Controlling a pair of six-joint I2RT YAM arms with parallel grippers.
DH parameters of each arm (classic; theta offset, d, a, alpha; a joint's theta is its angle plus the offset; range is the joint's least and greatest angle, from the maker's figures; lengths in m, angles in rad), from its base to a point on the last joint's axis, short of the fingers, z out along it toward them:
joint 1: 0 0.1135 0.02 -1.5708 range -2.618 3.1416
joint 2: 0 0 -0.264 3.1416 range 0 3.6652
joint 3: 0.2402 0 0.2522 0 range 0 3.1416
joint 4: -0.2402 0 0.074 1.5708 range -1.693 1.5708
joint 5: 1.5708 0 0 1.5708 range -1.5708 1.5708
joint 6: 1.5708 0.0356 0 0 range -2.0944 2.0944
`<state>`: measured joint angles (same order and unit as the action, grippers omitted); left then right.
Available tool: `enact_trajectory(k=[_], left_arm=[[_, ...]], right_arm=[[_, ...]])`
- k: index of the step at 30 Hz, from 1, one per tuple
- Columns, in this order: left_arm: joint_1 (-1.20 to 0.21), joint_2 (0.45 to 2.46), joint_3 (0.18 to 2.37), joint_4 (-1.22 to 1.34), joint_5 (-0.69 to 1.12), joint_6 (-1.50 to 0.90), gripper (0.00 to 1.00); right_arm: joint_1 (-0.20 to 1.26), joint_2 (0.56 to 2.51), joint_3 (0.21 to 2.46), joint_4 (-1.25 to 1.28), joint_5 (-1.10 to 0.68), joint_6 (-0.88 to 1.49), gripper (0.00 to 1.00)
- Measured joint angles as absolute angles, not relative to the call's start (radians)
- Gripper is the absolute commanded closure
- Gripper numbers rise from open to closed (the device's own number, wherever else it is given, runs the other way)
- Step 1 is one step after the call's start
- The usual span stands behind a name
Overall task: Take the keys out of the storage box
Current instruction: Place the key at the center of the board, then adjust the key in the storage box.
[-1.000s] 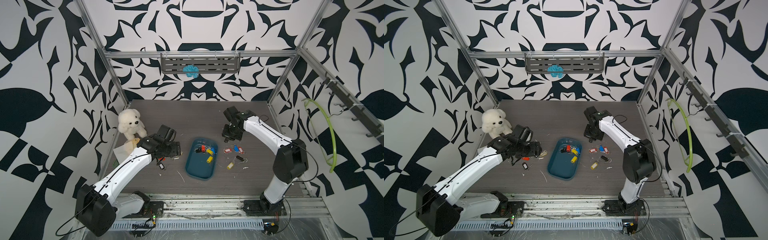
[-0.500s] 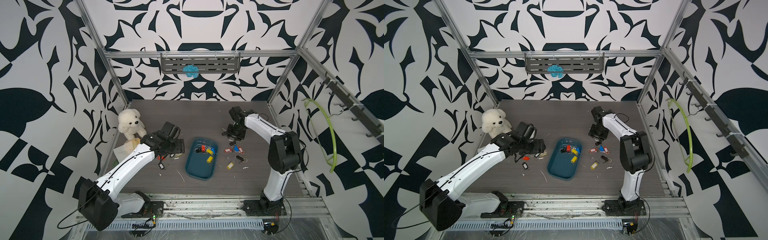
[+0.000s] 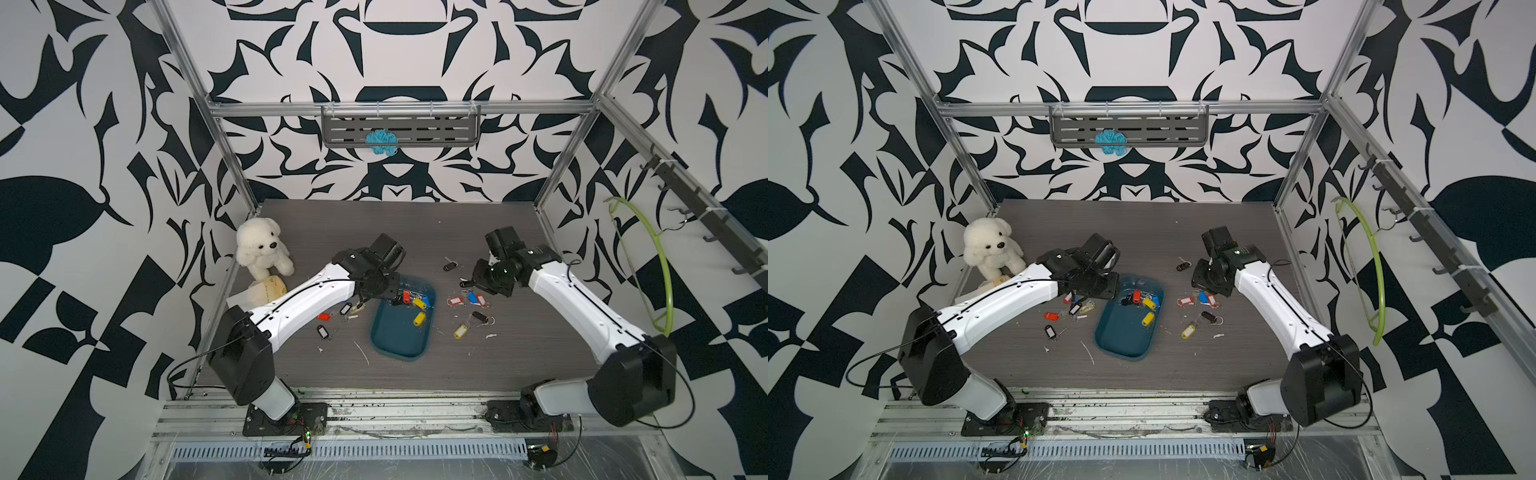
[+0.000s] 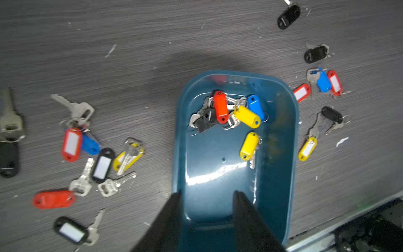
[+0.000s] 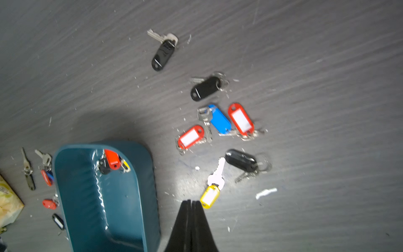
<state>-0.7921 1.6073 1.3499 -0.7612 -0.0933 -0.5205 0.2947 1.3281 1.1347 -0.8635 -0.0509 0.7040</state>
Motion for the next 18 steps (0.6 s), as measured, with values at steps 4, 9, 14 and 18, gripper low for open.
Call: enact_trajectory(k=[4, 9, 14, 18], left_arm=[[-0.798, 1.710, 1.407, -0.733, -0.073, -0.492, 1.00], [-0.798, 1.863, 1.511, -0.704, -0.041, -0.467, 1.00], [-0.798, 1.975, 1.590, -0.691, -0.018, -0.453, 1.00], [-0.798, 2.029, 1.616, -0.680, -0.002, -0.451, 1.00]], right_arm=[[0.295, 1.237, 1.061, -0.857, -0.043, 0.704, 0.99], [0.295, 1.200, 1.030, -0.853, -0.039, 0.704, 1.00], [0.295, 1.200, 1.030, -0.841, -0.035, 0.704, 1.00], [0.295, 1.200, 1.030, -0.839, -0.031, 0.703, 1.00]])
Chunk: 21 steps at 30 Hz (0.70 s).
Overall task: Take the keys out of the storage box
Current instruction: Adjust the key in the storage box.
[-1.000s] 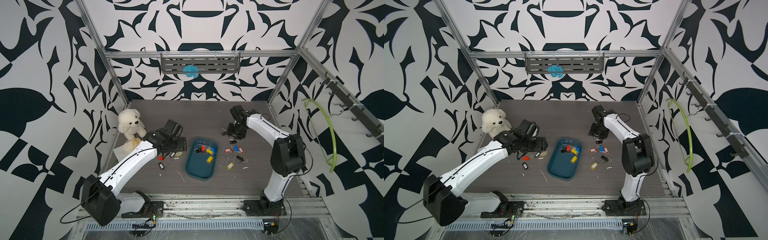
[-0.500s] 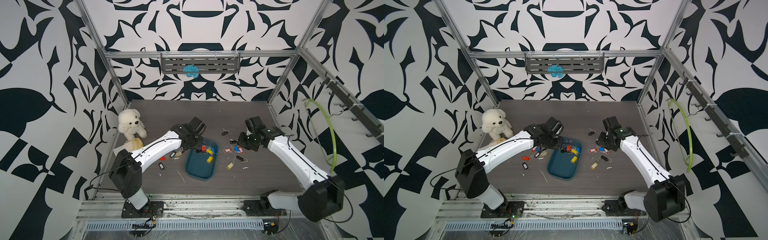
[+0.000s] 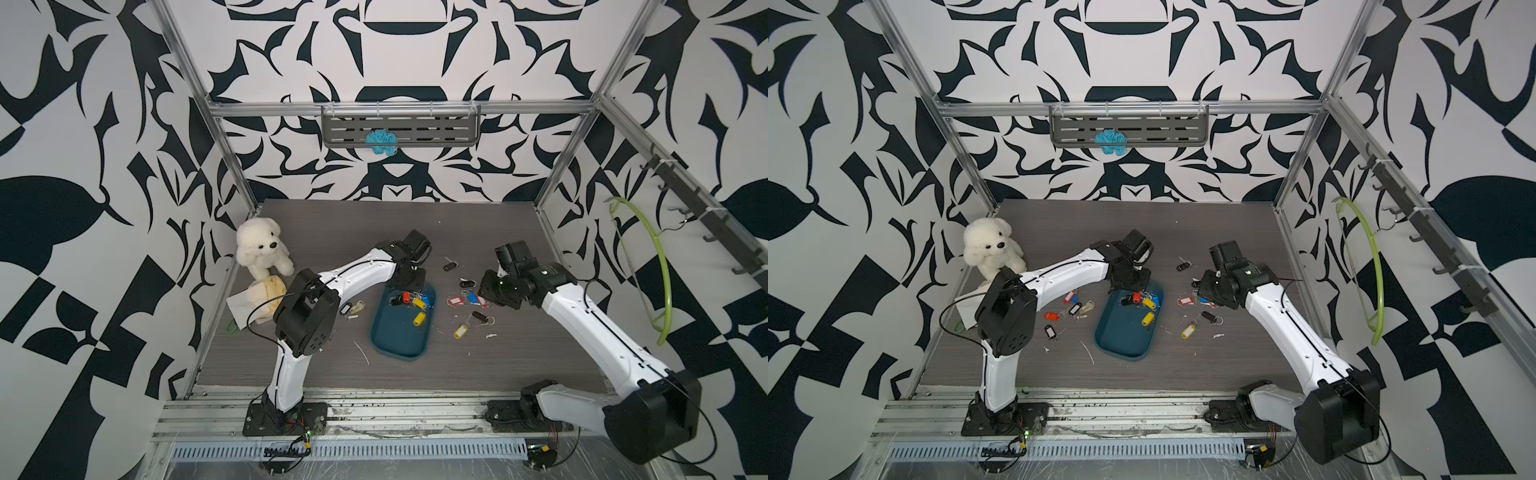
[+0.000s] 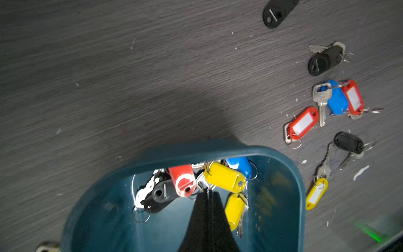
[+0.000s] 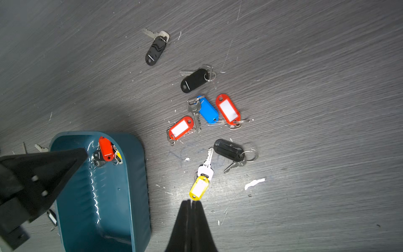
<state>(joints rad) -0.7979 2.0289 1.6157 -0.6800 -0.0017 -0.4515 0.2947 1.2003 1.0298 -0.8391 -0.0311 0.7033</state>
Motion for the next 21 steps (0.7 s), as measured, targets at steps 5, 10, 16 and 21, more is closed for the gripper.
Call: enact_trajectory(k=[5, 10, 16, 21], left_arm=[[-0.798, 2.075, 1.628, -0.673, 0.001, -0.452, 1.00], [-0.798, 2.116, 1.628, -0.670, -0.003, -0.453, 1.00], [-0.805, 2.146, 1.627, -0.674, -0.017, -0.456, 1.00], [-0.820, 2.115, 1.571, -0.664, -0.027, -0.472, 1.00]], right_arm=[[0.295, 1.201, 1.030, -0.838, -0.031, 0.703, 1.00], [0.295, 1.202, 1.030, -0.835, -0.032, 0.703, 1.00], [0.295, 1.205, 1.030, -0.833, -0.033, 0.703, 1.00], [0.295, 1.205, 1.029, -0.833, -0.033, 0.703, 1.00]])
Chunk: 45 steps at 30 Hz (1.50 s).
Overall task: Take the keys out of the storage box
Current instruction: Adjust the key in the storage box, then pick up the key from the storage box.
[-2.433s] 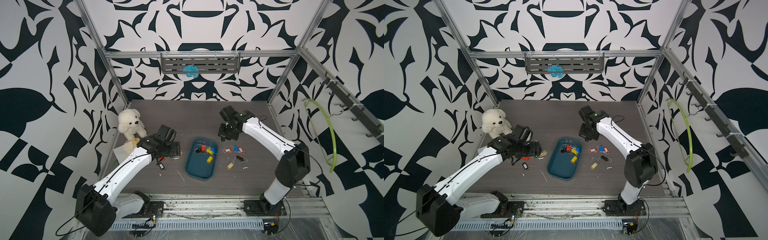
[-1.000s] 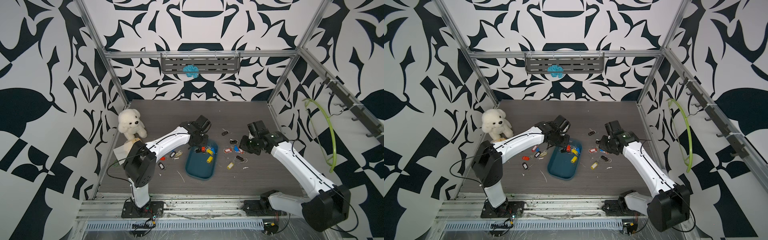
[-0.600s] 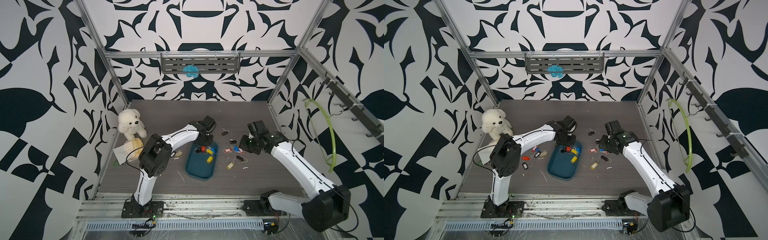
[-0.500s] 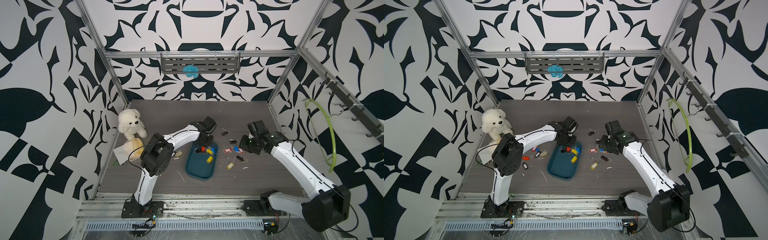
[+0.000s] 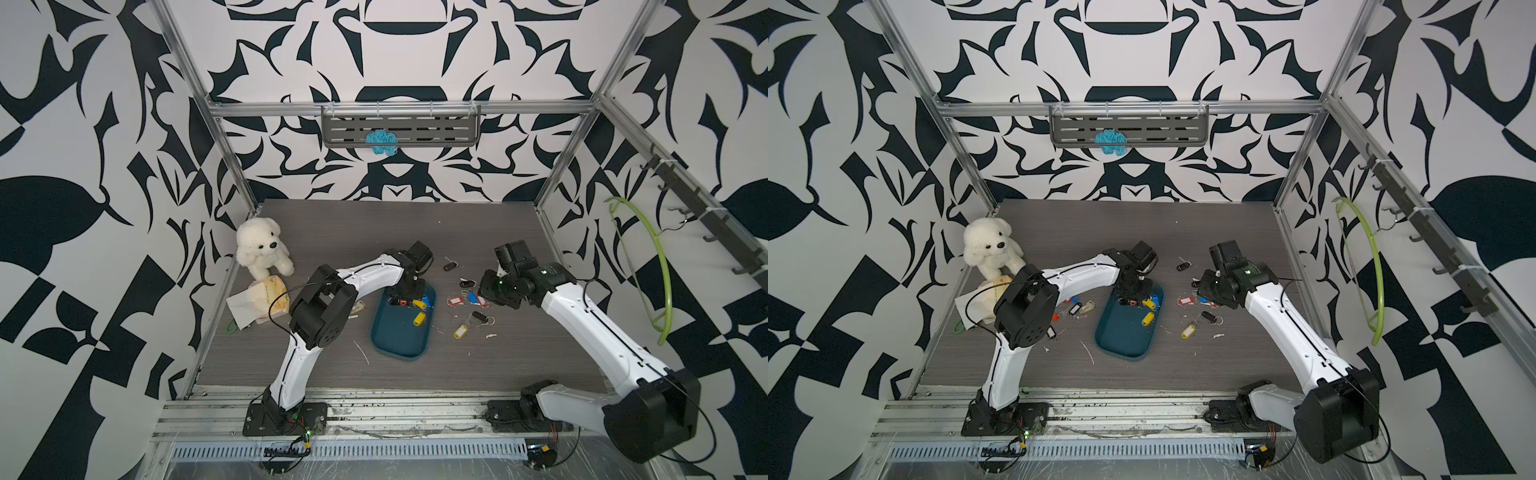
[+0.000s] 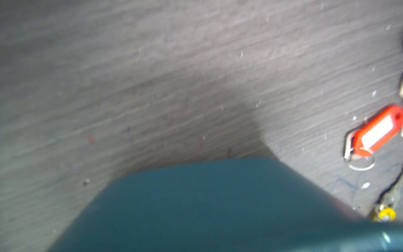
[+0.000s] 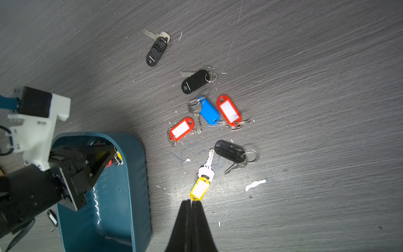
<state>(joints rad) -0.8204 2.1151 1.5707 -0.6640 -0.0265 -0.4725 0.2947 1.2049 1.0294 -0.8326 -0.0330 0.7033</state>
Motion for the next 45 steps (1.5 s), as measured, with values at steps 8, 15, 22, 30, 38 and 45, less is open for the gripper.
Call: enact_trajectory(k=[8, 15, 22, 30, 38, 45], left_arm=[[-0.856, 1.942, 1.348, -0.695, -0.047, -0.532, 1.00], [-0.871, 1.824, 1.355, -0.763, -0.107, -0.571, 0.54], [-0.872, 1.802, 1.437, -0.796, -0.144, -0.579, 0.33], [-0.873, 1.840, 1.438, -0.819, -0.140, -0.635, 0.35], [-0.880, 1.931, 1.476, -0.820, -0.131, -0.664, 0.48], [-0.882, 1.996, 1.541, -0.819, -0.132, -0.660, 0.55]], right_arm=[[0.295, 1.203, 1.028, -0.833, -0.041, 0.705, 1.00], [0.295, 1.182, 1.024, -0.833, -0.049, 0.708, 0.99], [0.295, 1.176, 1.023, -0.834, -0.059, 0.714, 0.86], [0.295, 1.177, 1.010, -0.837, -0.079, 0.712, 0.80], [0.295, 1.177, 0.999, -0.837, -0.097, 0.712, 0.85], [0.295, 1.177, 0.989, -0.837, -0.105, 0.712, 0.86]])
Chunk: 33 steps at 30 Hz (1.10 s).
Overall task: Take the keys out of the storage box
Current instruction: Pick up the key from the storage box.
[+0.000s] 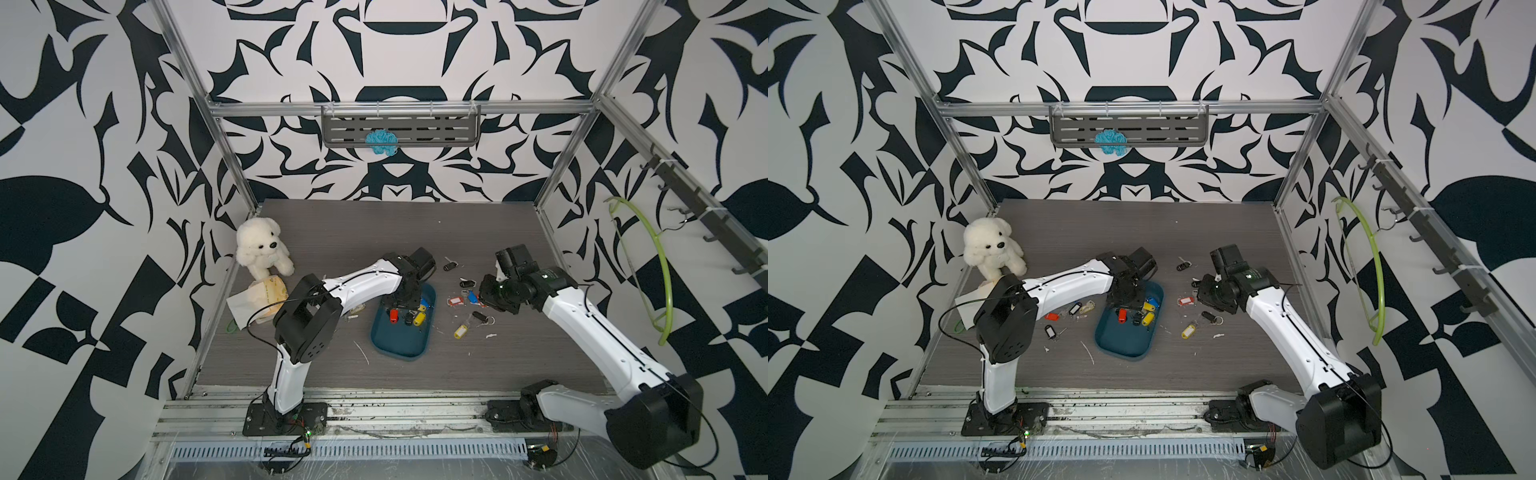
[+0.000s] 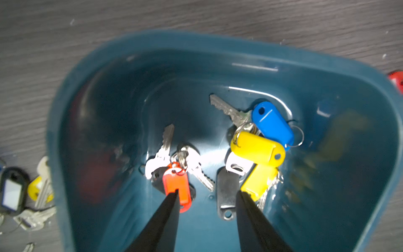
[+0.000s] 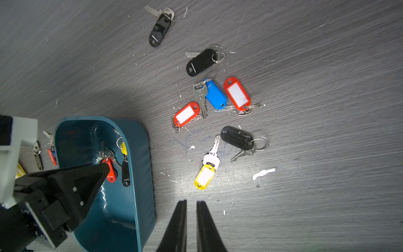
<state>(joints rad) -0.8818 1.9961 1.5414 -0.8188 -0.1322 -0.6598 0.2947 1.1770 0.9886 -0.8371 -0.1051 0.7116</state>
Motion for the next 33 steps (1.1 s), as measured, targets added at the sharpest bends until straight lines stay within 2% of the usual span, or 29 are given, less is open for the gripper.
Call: enact_trajectory(k=[9, 16, 21, 33], left_arm=[[-0.874, 2.047, 1.559, -0.820, -0.133, -0.655, 0.56], [-0.864, 2.047, 1.559, -0.825, -0.145, -0.651, 0.44], [-0.863, 2.043, 1.559, -0.834, -0.162, -0.651, 0.40], [-0.860, 2.030, 1.559, -0.836, -0.176, -0.650, 0.40]], right_arm=[[0.295, 1.177, 0.978, -0.840, -0.112, 0.711, 0.86], [0.295, 1.178, 0.978, -0.840, -0.113, 0.710, 0.87], [0.295, 1.180, 0.977, -0.840, -0.117, 0.710, 0.87], [0.295, 1.180, 0.970, -0.841, -0.120, 0.710, 0.89]])
